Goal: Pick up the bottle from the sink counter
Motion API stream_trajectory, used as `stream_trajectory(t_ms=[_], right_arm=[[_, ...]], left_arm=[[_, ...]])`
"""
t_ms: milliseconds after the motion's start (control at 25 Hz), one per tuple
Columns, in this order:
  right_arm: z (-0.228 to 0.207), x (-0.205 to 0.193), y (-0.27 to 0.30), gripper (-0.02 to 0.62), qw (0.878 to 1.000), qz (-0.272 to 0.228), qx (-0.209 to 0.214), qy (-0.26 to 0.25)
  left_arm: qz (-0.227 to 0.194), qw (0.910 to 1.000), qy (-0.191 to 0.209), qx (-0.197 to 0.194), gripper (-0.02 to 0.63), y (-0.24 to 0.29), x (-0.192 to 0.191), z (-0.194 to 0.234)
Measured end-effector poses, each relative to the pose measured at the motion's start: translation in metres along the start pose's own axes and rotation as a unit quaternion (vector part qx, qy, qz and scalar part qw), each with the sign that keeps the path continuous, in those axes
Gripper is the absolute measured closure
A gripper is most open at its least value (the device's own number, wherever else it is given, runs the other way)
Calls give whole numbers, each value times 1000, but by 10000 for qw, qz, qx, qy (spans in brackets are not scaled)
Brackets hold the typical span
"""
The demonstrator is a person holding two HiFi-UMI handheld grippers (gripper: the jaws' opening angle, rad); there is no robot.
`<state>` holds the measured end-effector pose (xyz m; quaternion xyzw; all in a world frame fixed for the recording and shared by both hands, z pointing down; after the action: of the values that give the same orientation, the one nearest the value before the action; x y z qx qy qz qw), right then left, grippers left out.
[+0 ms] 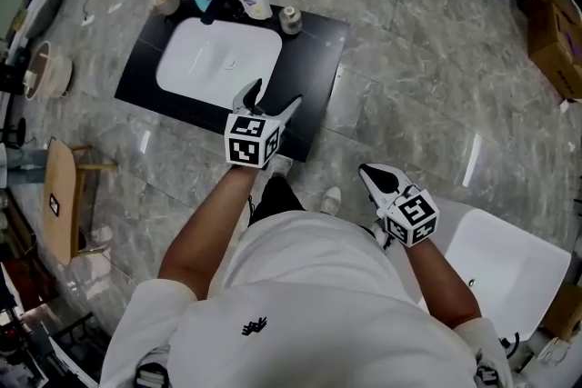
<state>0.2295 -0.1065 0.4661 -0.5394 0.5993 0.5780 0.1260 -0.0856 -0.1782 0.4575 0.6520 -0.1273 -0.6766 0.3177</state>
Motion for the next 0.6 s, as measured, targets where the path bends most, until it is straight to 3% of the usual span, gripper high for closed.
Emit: stream_trajectory(t_ms=[600], right_arm=[[-3,55,67,584,9902,53,-1138,804]], left_arm=[[371,9981,419,-274,189,150,44,118]])
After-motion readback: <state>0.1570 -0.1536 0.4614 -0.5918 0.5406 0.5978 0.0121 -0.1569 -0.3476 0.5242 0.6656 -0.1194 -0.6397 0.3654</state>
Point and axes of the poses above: the fingertips, and each gripper's own axes: y forward along the fingers, z to its left, x out of its top, the point moved 10 cm from there along -y, backward along the fingers, and after that the axes turned 7 degrees about z, right-handed, at the moved point
